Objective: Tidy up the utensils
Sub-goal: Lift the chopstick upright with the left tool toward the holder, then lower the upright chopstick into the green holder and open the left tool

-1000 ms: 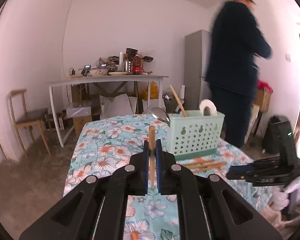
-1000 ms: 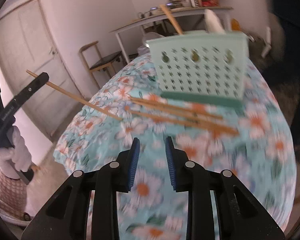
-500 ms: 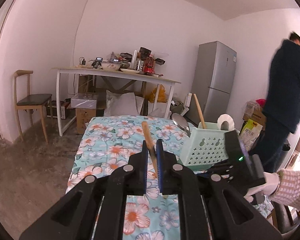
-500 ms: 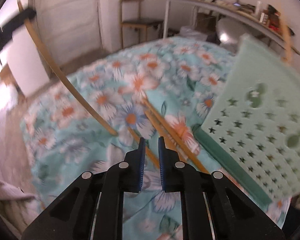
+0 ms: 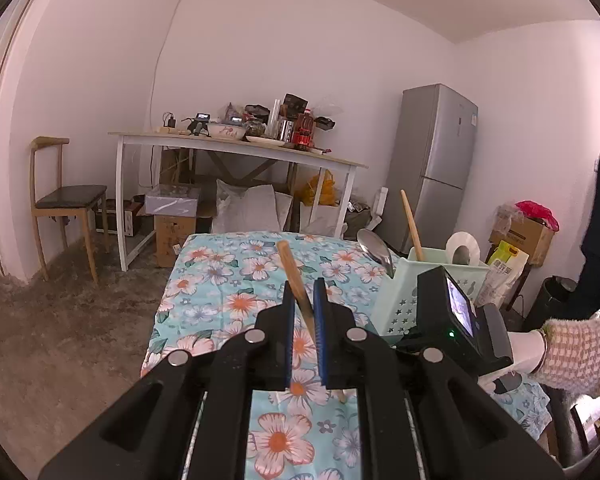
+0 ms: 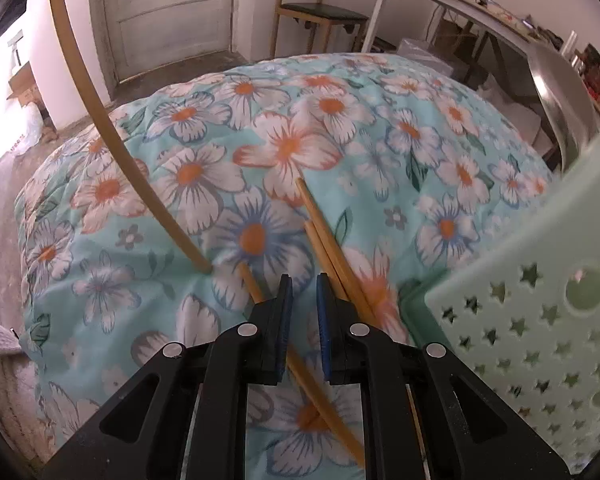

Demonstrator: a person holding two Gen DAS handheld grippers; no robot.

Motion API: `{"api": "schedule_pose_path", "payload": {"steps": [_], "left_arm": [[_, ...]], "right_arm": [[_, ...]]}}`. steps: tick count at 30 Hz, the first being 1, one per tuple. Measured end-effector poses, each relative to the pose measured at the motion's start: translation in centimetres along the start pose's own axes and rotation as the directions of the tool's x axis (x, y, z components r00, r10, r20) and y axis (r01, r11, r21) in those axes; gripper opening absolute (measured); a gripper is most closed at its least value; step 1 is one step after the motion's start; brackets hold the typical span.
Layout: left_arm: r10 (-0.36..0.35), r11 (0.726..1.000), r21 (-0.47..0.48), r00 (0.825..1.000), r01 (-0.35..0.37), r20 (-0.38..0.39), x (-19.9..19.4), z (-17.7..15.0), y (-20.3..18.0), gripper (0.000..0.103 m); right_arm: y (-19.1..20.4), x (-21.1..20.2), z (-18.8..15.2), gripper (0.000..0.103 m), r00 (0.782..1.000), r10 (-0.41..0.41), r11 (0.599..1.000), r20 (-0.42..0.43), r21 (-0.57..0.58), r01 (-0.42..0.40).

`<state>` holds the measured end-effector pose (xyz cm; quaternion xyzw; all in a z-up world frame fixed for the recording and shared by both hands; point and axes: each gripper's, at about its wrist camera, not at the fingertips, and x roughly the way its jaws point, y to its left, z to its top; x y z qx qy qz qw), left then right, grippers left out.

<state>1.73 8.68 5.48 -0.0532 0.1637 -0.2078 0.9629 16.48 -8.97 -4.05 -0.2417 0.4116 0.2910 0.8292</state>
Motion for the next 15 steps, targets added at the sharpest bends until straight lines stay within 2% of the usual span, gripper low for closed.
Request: {"api": "schedule_pose_path", "payload": {"steps": [5, 8, 15], "left_arm": [[0.010, 1.000, 0.024, 1.000, -0.010, 0.001, 0.0, 0.1, -0.4, 0.009], [0.014, 0.999, 0.032, 1.000, -0.014, 0.000, 0.1, 0.2, -0.5, 0.009], [0.018, 0.999, 0.026, 1.000, -0.018, -0.002, 0.1, 0.3, -0.5, 0.009]], "right_arm": [[-0.4, -0.9, 0.7, 0.012, 0.999, -0.007, 1.000, 0.043, 0.000, 0.007], [-0.9, -0.6, 0.5, 0.012, 0.999, -0.020, 1.000, 0.030, -0.008, 0.021], [-0.7, -0.5, 0.0, 0.012, 1.000, 0.016, 1.000, 0.023, -0.022, -0.016]]}}
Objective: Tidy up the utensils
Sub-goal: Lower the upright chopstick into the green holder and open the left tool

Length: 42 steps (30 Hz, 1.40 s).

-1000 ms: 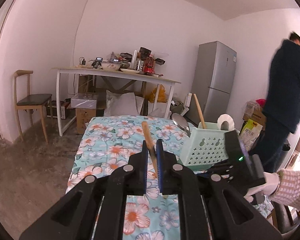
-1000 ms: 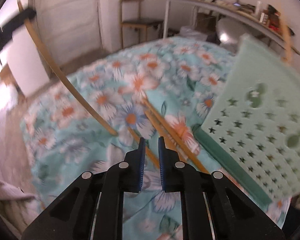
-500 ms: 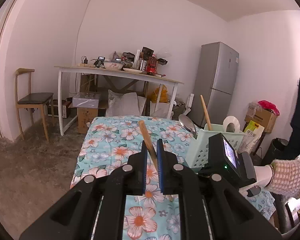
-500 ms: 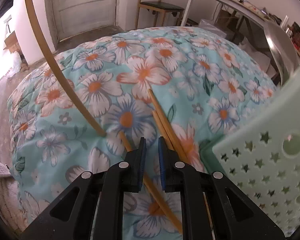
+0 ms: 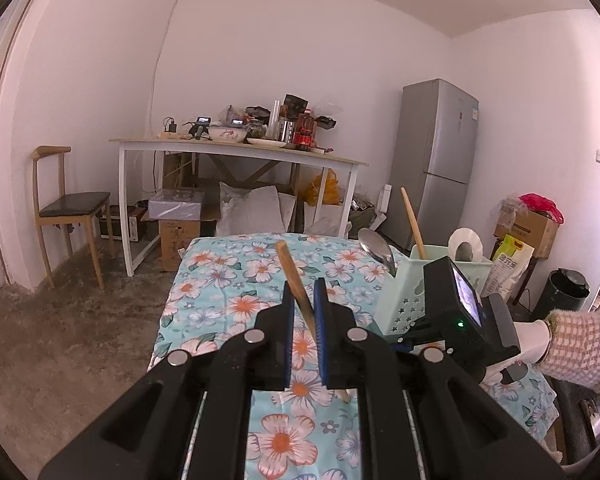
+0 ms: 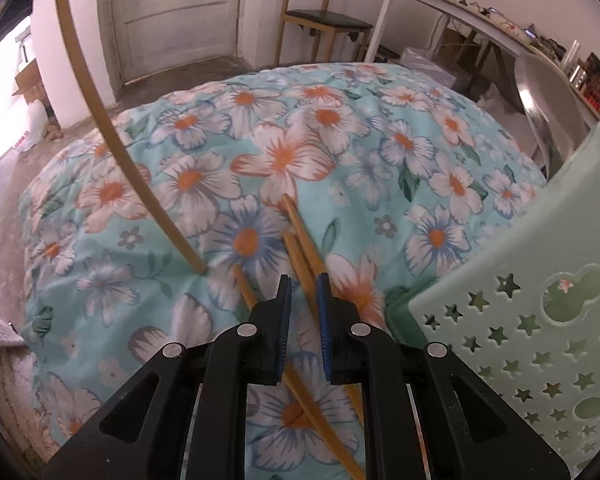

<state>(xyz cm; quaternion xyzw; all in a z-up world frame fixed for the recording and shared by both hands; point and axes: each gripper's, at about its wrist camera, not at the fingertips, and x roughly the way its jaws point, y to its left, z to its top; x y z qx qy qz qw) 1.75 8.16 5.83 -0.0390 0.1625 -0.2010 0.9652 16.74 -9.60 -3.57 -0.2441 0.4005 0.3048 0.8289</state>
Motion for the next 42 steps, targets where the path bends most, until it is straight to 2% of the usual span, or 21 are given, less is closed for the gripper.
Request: {"api": "schedule_pose_path", "payload": {"steps": [11, 15, 19, 22, 26, 29, 34, 38, 42], "left_arm": [[0.002, 1.000, 0.001, 1.000, -0.002, -0.002, 0.0, 0.0, 0.2, 0.009], [0.009, 1.000, 0.001, 1.000, -0.009, -0.003, 0.1, 0.1, 0.4, 0.009], [0.020, 1.000, -0.011, 1.000, -0.020, -0.005, -0.1, -0.1, 0.5, 0.009], [0.017, 1.000, -0.026, 1.000, -0.017, -0.001, -0.3, 0.1, 0.6, 0.008], [0.000, 0.999, -0.035, 1.000, 0.001, 0.014, -0.5, 0.7, 0.0, 0.007], [-0.008, 1.000, -0.020, 0.999, 0.008, 0.034, -0.9, 1.2, -0.7, 0.006], [-0.035, 0.999, -0.002, 0.996, 0.035, 0.077, -1.3, 2.7, -2.5, 0.006], [-0.086, 0.996, 0.006, 0.989, 0.086, 0.124, -1.5, 4.8, -4.0, 0.006], [-0.161, 0.987, 0.024, 0.968, 0.159, 0.191, -1.2, 8.2, -5.8, 0.006]], "right_arm": [[0.4, 1.0, 0.6, 0.013, 1.000, -0.006, 1.000, -0.007, -0.021, 0.006], [0.1, 1.9, 1.0, 0.009, 1.000, -0.009, 1.000, -0.007, 0.005, 0.009], [-0.4, 0.7, 0.9, 0.004, 0.999, -0.011, 0.998, 0.040, 0.057, 0.009], [-1.3, -2.0, 0.7, 0.004, 0.993, -0.032, 0.993, 0.115, 0.116, 0.019], [-2.9, -7.7, -0.4, 0.004, 0.966, -0.088, 0.974, 0.241, 0.222, 0.033], [-4.1, -12.1, -2.0, 0.004, 0.933, -0.141, 0.951, 0.330, 0.308, 0.034], [-5.3, -18.8, -5.5, 0.004, 0.860, -0.235, 0.892, 0.453, 0.453, 0.005], [-5.9, -21.8, -7.7, 0.004, 0.818, -0.268, 0.855, 0.509, 0.517, -0.042], [-6.1, -23.3, -9.1, 0.004, 0.788, -0.295, 0.835, 0.540, 0.547, -0.062]]}}
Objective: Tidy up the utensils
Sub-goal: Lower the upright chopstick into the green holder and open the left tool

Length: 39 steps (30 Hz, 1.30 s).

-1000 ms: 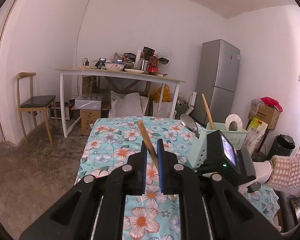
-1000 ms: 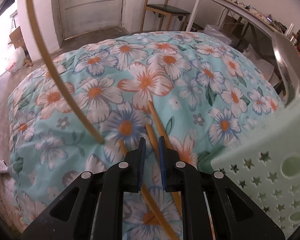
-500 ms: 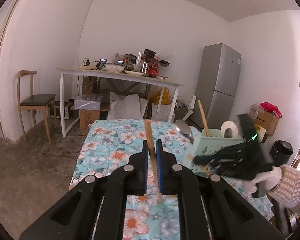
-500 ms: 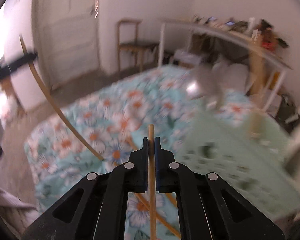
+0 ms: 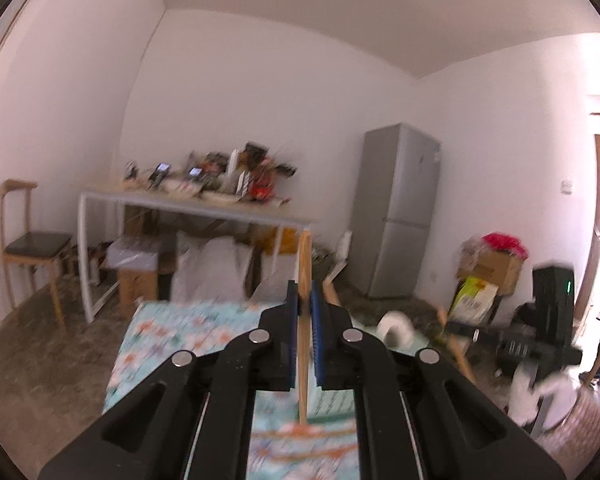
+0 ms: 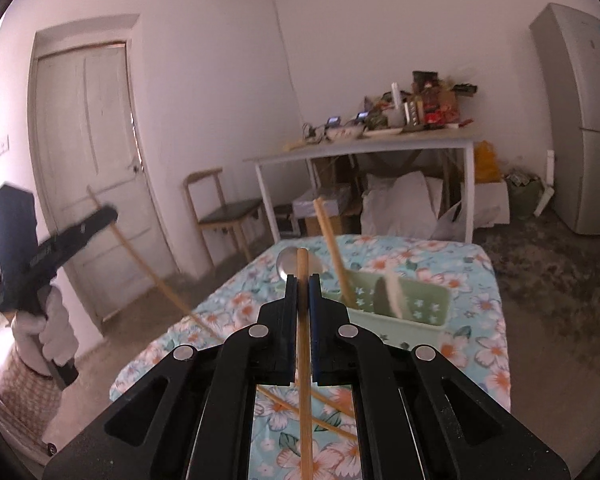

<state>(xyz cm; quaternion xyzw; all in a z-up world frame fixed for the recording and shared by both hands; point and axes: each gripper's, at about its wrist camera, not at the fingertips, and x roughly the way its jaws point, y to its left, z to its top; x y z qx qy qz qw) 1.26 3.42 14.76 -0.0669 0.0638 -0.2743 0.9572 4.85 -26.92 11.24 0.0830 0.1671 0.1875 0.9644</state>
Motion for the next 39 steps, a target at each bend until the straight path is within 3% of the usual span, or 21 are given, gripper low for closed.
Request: {"api": "schedule_pose_path", "payload": {"steps": [5, 9, 12, 18, 23, 24, 27, 28, 34, 39], "left_arm": [[-0.089, 0.996, -0.001, 0.991, 0.090, 0.101, 2.5, 3.8, -2.0, 0.006], [-0.150, 0.988, -0.017, 0.982, 0.153, 0.115, 6.2, 5.1, -3.6, 0.006], [-0.164, 0.986, -0.027, 0.983, 0.167, 0.081, 9.4, 4.6, -4.4, 0.006], [-0.130, 0.991, -0.048, 0.991, 0.128, -0.035, 14.8, 0.8, -5.2, 0.006], [-0.157, 0.980, -0.150, 0.974, 0.133, -0.162, 16.9, -2.2, -4.0, 0.006], [-0.163, 0.978, -0.159, 0.971, 0.136, -0.173, 16.9, -2.5, -3.9, 0.009], [-0.157, 0.976, -0.181, 0.970, 0.123, -0.188, 16.1, -3.2, -3.5, 0.040], [-0.149, 0.976, -0.186, 0.972, 0.115, -0.182, 15.9, -3.2, -3.2, 0.046], [-0.100, 0.979, -0.191, 0.984, 0.070, -0.150, 13.0, -3.6, -2.0, 0.063], [-0.059, 0.979, -0.202, 0.990, 0.033, -0.124, 10.0, -4.0, -0.3, 0.067]], "right_arm": [[-1.1, -1.5, -0.3, 0.004, 0.999, 0.007, 0.999, 0.038, 0.034, -0.008], [-2.1, -1.9, -0.7, 0.004, 0.999, 0.016, 0.998, 0.046, 0.061, -0.019], [-2.7, -2.1, -0.7, 0.004, 0.998, 0.024, 0.996, 0.053, 0.079, -0.028], [-3.5, -2.3, -0.9, 0.004, 0.998, 0.026, 0.994, 0.055, 0.100, -0.031], [-3.7, -2.2, -0.8, 0.004, 0.999, 0.018, 0.995, 0.049, 0.099, -0.023], [-3.7, -2.3, -0.8, 0.004, 0.999, 0.018, 0.995, 0.050, 0.098, -0.023], [-3.5, -2.5, -0.1, 0.004, 0.998, 0.025, 0.995, 0.060, 0.092, -0.030], [-3.4, -2.6, 0.2, 0.004, 0.998, 0.027, 0.996, 0.064, 0.088, -0.033], [-3.1, -2.2, 2.6, 0.004, 0.994, 0.054, 0.996, 0.092, 0.069, -0.061], [-3.1, -0.9, 5.5, 0.004, 0.986, 0.093, 0.992, 0.141, 0.069, -0.104]]}}
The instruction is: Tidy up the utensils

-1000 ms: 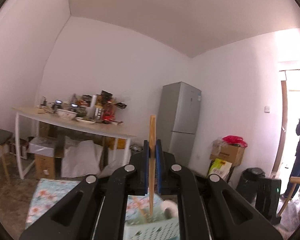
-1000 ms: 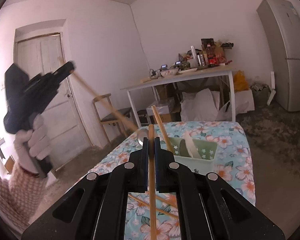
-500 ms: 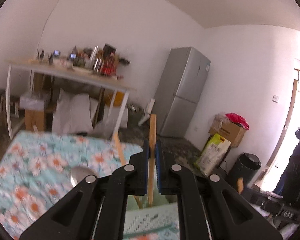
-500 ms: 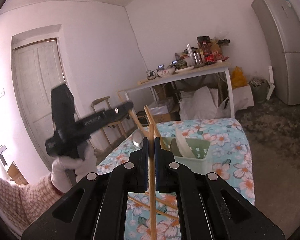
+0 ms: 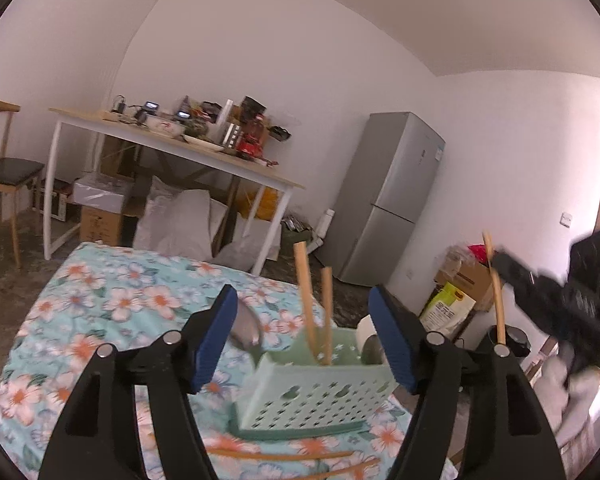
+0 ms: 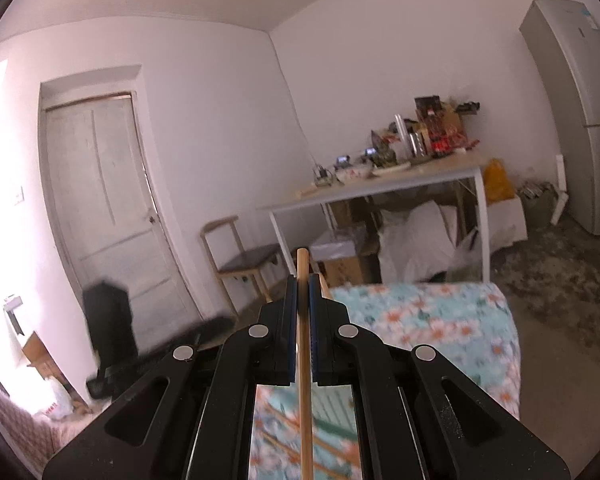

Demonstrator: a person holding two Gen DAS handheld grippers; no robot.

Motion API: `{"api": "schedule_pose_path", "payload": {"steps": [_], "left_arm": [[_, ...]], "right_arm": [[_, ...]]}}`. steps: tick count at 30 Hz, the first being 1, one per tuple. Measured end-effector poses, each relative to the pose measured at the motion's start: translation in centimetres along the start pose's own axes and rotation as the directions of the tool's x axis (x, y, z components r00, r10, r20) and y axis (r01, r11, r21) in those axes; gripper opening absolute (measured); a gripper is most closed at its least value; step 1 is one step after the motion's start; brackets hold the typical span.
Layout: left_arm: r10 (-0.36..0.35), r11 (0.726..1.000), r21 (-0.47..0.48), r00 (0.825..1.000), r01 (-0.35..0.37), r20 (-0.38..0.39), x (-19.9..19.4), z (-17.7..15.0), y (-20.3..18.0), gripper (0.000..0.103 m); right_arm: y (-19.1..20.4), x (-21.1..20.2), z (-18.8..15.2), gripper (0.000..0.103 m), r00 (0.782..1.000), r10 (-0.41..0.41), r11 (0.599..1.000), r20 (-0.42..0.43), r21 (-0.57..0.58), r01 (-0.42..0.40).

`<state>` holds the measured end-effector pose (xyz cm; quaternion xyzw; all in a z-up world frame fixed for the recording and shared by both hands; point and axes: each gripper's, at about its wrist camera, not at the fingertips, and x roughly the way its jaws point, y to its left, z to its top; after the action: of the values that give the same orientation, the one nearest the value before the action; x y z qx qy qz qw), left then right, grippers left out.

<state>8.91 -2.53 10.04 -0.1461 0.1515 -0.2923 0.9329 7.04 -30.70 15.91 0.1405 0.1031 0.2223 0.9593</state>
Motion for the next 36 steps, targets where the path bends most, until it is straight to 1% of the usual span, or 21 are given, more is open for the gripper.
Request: {"api": "schedule_pose_path", "payload": {"steps": [5, 10, 14, 17, 19, 20, 22, 25, 28, 33, 35, 36], "left_arm": [[0.030, 1.000, 0.009, 0.999, -0.030, -0.033, -2.1, -1.6, 1.8, 0.067], [0.059, 0.998, 0.015, 0.992, -0.057, -0.108, -3.2, -4.1, 3.5, 0.068], [0.080, 0.997, 0.016, 0.988, -0.079, -0.135, -3.8, -5.5, 4.6, 0.068], [0.090, 0.996, 0.022, 0.986, -0.088, -0.143, -4.1, -6.1, 5.1, 0.068], [0.092, 0.996, 0.023, 0.985, -0.090, -0.146, -4.0, -6.4, 5.4, 0.068], [0.093, 0.996, 0.022, 0.985, -0.091, -0.148, -4.0, -6.5, 5.5, 0.068], [0.093, 0.996, 0.018, 0.983, -0.091, -0.157, -3.8, -6.7, 5.7, 0.068], [0.094, 0.996, 0.012, 0.981, -0.093, -0.168, -3.4, -7.1, 6.1, 0.068], [0.092, 0.996, 0.009, 0.980, -0.092, -0.175, -3.3, -7.3, 6.2, 0.068], [0.091, 0.996, 0.018, 0.979, -0.089, -0.181, -3.4, -7.4, 6.0, 0.068], [0.093, 0.996, 0.025, 0.978, -0.090, -0.185, -3.6, -7.5, 5.8, 0.068], [0.095, 0.995, 0.028, 0.978, -0.091, -0.187, -3.6, -7.6, 5.8, 0.068]], "right_arm": [[-0.1, 3.0, 2.5, 0.004, 0.999, 0.028, 1.000, 0.035, 0.003, -0.028], [-0.7, 6.2, 4.6, 0.004, 0.996, 0.035, 0.999, 0.084, -0.002, -0.035], [-1.2, 8.5, 5.9, 0.004, 0.994, 0.020, 1.000, 0.111, -0.009, -0.019], [-1.7, 10.2, 6.3, 0.004, 0.993, -0.006, 1.000, 0.116, -0.029, 0.010], [-1.9, 11.1, 6.2, 0.004, 0.993, -0.029, 0.998, 0.112, -0.047, 0.035], [-2.0, 11.7, 5.9, 0.004, 0.993, -0.057, 0.995, 0.106, -0.073, 0.065], [-2.2, 12.5, 5.4, 0.004, 0.992, -0.086, 0.991, 0.089, -0.099, 0.095], [-2.5, 13.3, 4.4, 0.004, 0.991, -0.129, 0.981, 0.039, -0.143, 0.134], [-2.5, 13.1, 3.4, 0.004, 0.988, -0.152, 0.971, 0.001, -0.186, 0.150], [-2.3, 11.9, 2.7, 0.005, 0.984, -0.174, 0.960, -0.035, -0.227, 0.162], [-2.1, 10.8, 2.5, 0.013, 0.983, -0.178, 0.956, -0.046, -0.245, 0.162], [-2.0, 10.4, 2.5, 0.026, 0.981, -0.186, 0.952, -0.044, -0.254, 0.169]]}}
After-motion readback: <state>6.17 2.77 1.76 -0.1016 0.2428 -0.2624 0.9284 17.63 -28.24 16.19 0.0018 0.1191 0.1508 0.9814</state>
